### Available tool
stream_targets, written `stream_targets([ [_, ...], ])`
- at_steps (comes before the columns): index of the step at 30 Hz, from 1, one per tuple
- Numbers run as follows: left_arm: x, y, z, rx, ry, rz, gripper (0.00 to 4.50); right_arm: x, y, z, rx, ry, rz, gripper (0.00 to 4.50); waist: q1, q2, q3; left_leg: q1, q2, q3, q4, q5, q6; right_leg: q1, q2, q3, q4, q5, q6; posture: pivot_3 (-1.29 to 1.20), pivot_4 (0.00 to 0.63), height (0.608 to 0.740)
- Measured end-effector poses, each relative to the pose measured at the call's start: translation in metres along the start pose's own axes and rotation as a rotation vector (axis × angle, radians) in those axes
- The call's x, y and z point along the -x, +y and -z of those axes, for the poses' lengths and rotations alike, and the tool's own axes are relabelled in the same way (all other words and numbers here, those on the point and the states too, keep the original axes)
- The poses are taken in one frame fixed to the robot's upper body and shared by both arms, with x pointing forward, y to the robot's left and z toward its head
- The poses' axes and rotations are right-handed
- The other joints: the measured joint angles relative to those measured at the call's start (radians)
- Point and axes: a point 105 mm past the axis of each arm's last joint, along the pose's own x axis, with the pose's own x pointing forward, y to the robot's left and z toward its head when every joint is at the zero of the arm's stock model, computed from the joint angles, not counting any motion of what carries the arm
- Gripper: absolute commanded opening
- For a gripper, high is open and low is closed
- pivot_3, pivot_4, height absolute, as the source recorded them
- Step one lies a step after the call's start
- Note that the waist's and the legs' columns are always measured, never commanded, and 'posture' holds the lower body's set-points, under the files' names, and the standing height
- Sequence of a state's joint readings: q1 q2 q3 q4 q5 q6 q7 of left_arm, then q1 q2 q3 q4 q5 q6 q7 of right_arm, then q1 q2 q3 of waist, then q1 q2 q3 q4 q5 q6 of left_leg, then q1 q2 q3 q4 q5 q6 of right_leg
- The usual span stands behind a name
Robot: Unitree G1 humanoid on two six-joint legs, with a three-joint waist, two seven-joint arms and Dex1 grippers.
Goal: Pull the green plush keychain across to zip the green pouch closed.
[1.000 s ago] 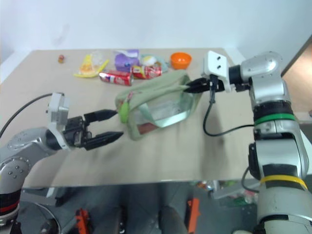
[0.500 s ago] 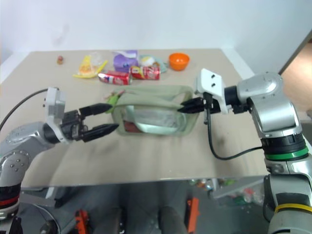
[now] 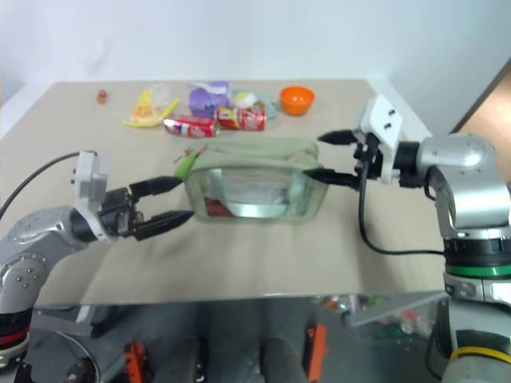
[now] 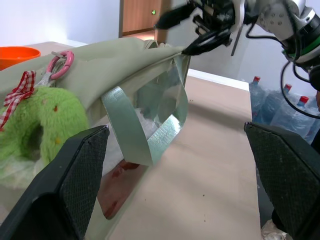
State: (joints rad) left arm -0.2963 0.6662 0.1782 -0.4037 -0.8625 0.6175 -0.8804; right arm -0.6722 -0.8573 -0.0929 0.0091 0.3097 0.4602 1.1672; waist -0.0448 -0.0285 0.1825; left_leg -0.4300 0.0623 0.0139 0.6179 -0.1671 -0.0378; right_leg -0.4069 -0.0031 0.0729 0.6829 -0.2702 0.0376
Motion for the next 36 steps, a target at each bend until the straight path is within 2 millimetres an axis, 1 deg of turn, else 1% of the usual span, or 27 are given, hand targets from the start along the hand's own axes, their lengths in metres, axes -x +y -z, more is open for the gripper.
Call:
stream_targets([
  [3, 0.001, 0.001, -0.001, -0.001, -0.003, -0.012, 4.50, -0.002, 0.006, 0.013, -0.050, 0.008, 0.023, 3.81, -0.003, 0.000, 0.000, 0.001, 0.000, 0.000, 0.000, 0.000, 0.000, 0.000, 0.001, 0.000, 0.000, 0.001, 0.001, 0.00, 0.150, 0.740],
  [5, 0.001, 0.001, -0.001, -0.002, -0.003, -0.014, 4.50, -0.005, 0.010, 0.017, -0.072, 0.001, 0.026, 3.81, -0.004, 0.000, 0.000, 0.001, 0.001, 0.000, 0.000, 0.000, 0.000, 0.000, 0.001, 0.001, 0.000, 0.001, 0.001, 0.00, 0.150, 0.740],
  [8, 0.001, 0.001, -0.001, -0.002, -0.003, -0.014, 4.50, -0.009, 0.012, 0.015, -0.084, -0.024, 0.034, 3.07, -0.004, 0.000, 0.000, 0.001, 0.001, 0.000, 0.000, 0.001, 0.000, 0.000, 0.001, 0.001, 0.000, 0.001, 0.001, 0.00, 0.150, 0.740],
  [9, 0.001, 0.002, -0.001, -0.002, -0.003, -0.014, 4.50, -0.012, 0.013, 0.013, -0.085, -0.039, 0.036, 2.66, -0.003, 0.000, 0.000, 0.001, 0.001, 0.000, 0.000, 0.001, 0.000, 0.000, 0.001, 0.001, 0.000, 0.001, 0.001, 0.00, 0.150, 0.740],
  [11, 0.001, 0.002, -0.001, -0.003, -0.002, -0.014, 4.50, -0.015, 0.013, 0.011, -0.092, -0.059, 0.040, 2.05, -0.002, 0.000, 0.000, 0.001, 0.000, 0.000, 0.000, 0.001, 0.000, 0.000, 0.001, 0.001, 0.000, 0.001, 0.001, 0.00, 0.150, 0.740],
  [12, 0.002, 0.002, -0.001, -0.005, -0.002, -0.017, 4.50, -0.017, 0.013, 0.009, -0.096, -0.070, 0.044, 1.64, -0.002, 0.000, 0.000, 0.001, 0.000, 0.000, 0.000, 0.001, 0.000, 0.000, 0.001, 0.001, 0.000, 0.001, 0.001, 0.00, 0.150, 0.740],
  [16, 0.002, 0.003, -0.001, -0.020, 0.001, -0.025, 4.50, -0.019, 0.013, 0.006, -0.111, -0.091, 0.047, 0.26, -0.001, 0.000, 0.000, 0.000, 0.000, 0.000, 0.000, 0.001, 0.000, 0.000, 0.001, 0.001, 0.000, 0.001, 0.001, 0.00, 0.150, 0.740],
  [17, 0.002, 0.003, -0.001, -0.022, 0.002, -0.027, 4.50, -0.019, 0.013, 0.006, -0.113, -0.090, 0.046, 0.03, -0.001, 0.000, 0.000, 0.000, 0.000, 0.000, 0.000, 0.001, 0.000, 0.000, 0.001, 0.001, 0.000, 0.001, 0.001, 0.00, 0.150, 0.740],
  [22, 0.002, 0.004, -0.002, -0.033, 0.004, -0.025, 4.50, -0.020, 0.014, 0.007, -0.117, -0.087, 0.040, 0.03, -0.001, 0.000, 0.000, 0.001, 0.000, 0.000, 0.000, 0.001, 0.000, 0.000, 0.001, 0.001, 0.000, 0.001, 0.001, 0.00, 0.150, 0.740],
  [25, 0.001, 0.005, -0.006, -0.051, -0.002, -0.025, 4.50, -0.020, 0.015, 0.007, -0.107, -0.092, 0.034, 0.03, -0.001, 0.000, 0.000, 0.000, 0.000, 0.000, 0.000, 0.001, 0.000, 0.000, 0.001, 0.000, 0.000, 0.001, 0.001, 0.00, 0.150, 0.740],
  [27, 0.005, 0.012, -0.015, -0.088, 0.000, -0.051, 4.50, -0.020, 0.018, 0.006, -0.091, -0.098, 0.021, 0.03, -0.002, 0.000, 0.000, 0.001, 0.001, 0.000, 0.000, 0.001, 0.000, 0.000, 0.001, 0.001, 0.000, 0.001, 0.001, 0.00, 0.150, 0.740],
  [29, 0.015, 0.029, -0.022, -0.143, 0.015, -0.120, 4.50, -0.021, 0.020, 0.005, -0.078, -0.102, 0.010, 0.03, -0.004, 0.000, 0.000, 0.001, 0.001, 0.000, 0.000, 0.001, 0.000, 0.000, 0.002, 0.001, 0.000, 0.001, 0.001, 0.00, 0.150, 0.740],
  [31, 0.024, 0.042, -0.017, -0.165, 0.048, -0.171, 4.50, -0.021, 0.020, 0.005, -0.065, -0.105, 0.010, 0.03, -0.004, 0.000, 0.000, 0.002, 0.001, 0.000, -0.001, 0.001, 0.000, 0.000, 0.002, 0.001, 0.000, 0.001, 0.000, 0.00, 0.150, 0.740],
  [32, 0.024, 0.044, -0.015, -0.162, 0.053, -0.176, 4.50, -0.021, 0.020, 0.005, -0.062, -0.106, 0.010, 0.03, -0.003, 0.000, 0.000, 0.001, 0.001, 0.000, 0.000, 0.001, 0.000, 0.000, 0.002, 0.001, 0.000, 0.001, 0.000, 0.00, 0.150, 0.740],
  [35, 0.019, 0.047, -0.009, -0.143, 0.042, -0.170, 4.50, -0.020, 0.019, 0.004, -0.048, -0.103, 0.016, 0.03, -0.002, 0.000, 0.000, 0.001, 0.001, 0.001, 0.000, 0.001, 0.000, 0.000, 0.001, 0.001, 0.000, 0.001, 0.001, 0.00, 0.150, 0.740],
  [36, 0.014, 0.046, -0.007, -0.134, 0.028, -0.160, 4.50, -0.021, 0.019, 0.004, -0.043, -0.101, 0.018, 0.03, -0.002, 0.000, 0.000, 0.000, 0.001, 0.001, 0.000, 0.001, 0.000, 0.000, 0.001, 0.001, 0.000, 0.001, 0.001, 0.00, 0.150, 0.740],
])
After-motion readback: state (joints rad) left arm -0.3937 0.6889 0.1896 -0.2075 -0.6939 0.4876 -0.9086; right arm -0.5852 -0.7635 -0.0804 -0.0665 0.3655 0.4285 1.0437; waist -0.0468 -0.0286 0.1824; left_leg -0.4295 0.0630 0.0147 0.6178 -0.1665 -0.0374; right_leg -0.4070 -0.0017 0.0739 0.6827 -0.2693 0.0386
